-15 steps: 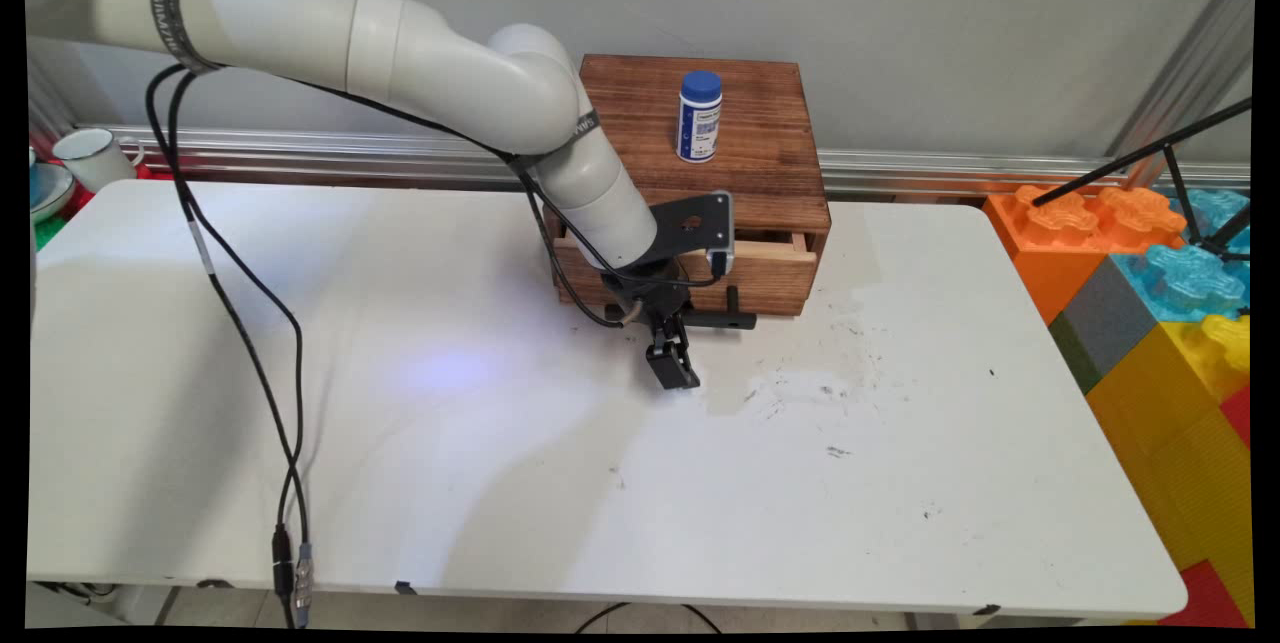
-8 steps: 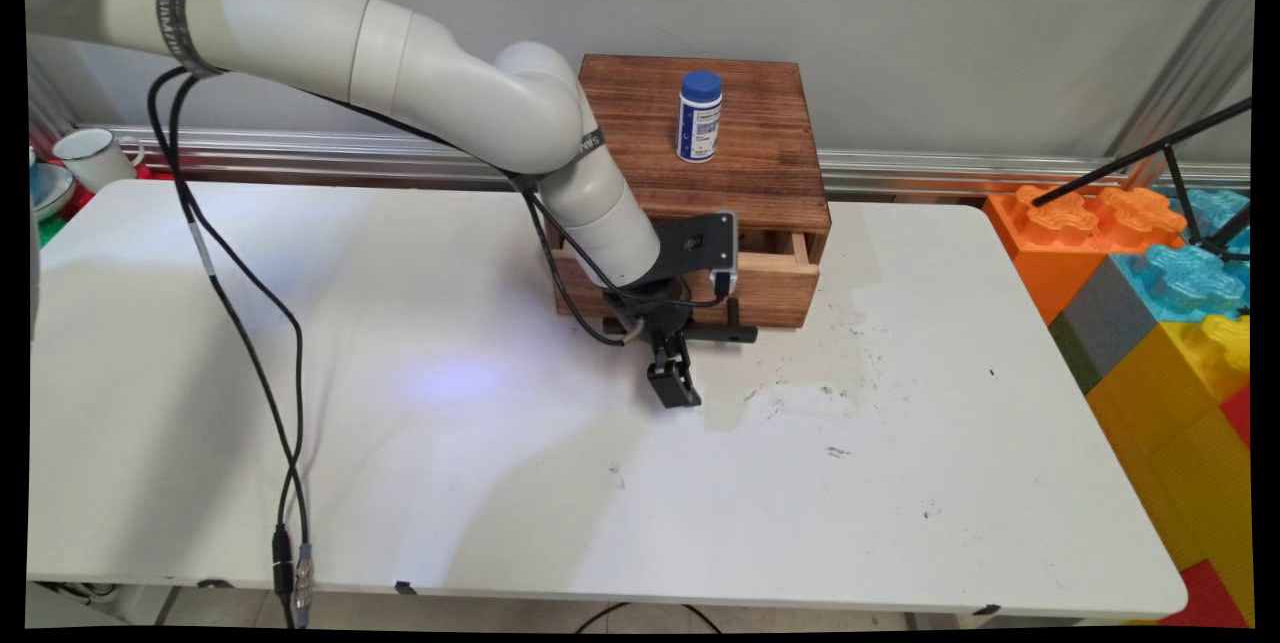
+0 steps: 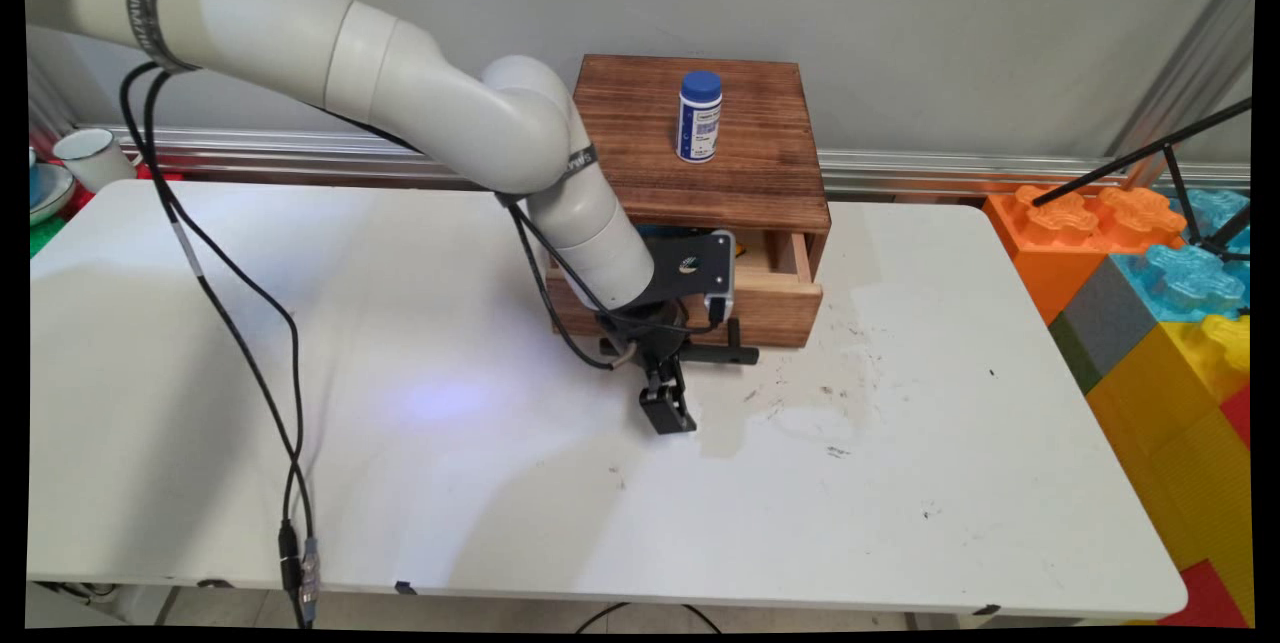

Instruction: Open the drawer

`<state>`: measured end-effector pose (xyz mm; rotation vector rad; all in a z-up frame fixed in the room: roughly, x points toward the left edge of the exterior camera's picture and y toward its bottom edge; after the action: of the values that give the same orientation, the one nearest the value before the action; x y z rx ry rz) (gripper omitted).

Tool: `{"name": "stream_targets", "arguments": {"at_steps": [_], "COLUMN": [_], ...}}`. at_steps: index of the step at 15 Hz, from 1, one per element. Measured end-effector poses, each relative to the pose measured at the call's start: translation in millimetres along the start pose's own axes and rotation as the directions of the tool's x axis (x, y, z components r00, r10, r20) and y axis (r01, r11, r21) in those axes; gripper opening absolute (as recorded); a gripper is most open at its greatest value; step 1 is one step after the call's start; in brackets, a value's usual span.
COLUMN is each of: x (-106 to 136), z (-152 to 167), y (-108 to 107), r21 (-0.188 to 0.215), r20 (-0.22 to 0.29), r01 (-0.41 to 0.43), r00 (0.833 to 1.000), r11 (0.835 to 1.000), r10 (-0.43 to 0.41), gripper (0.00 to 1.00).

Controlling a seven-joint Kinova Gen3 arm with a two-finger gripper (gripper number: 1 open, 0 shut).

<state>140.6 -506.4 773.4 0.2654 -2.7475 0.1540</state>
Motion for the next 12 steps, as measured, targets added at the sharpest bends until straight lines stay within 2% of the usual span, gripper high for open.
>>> {"name": "stream_targets", "arguments": {"at_steps": [12], "x": [2], "z": [-13], "y": [60], "r21": [-0.036], "r20": [-0.008], "r01": [-0.039], "r00": [0.999], "r11": [0.999], "r10": [0.039], "gripper": [1.0]}}
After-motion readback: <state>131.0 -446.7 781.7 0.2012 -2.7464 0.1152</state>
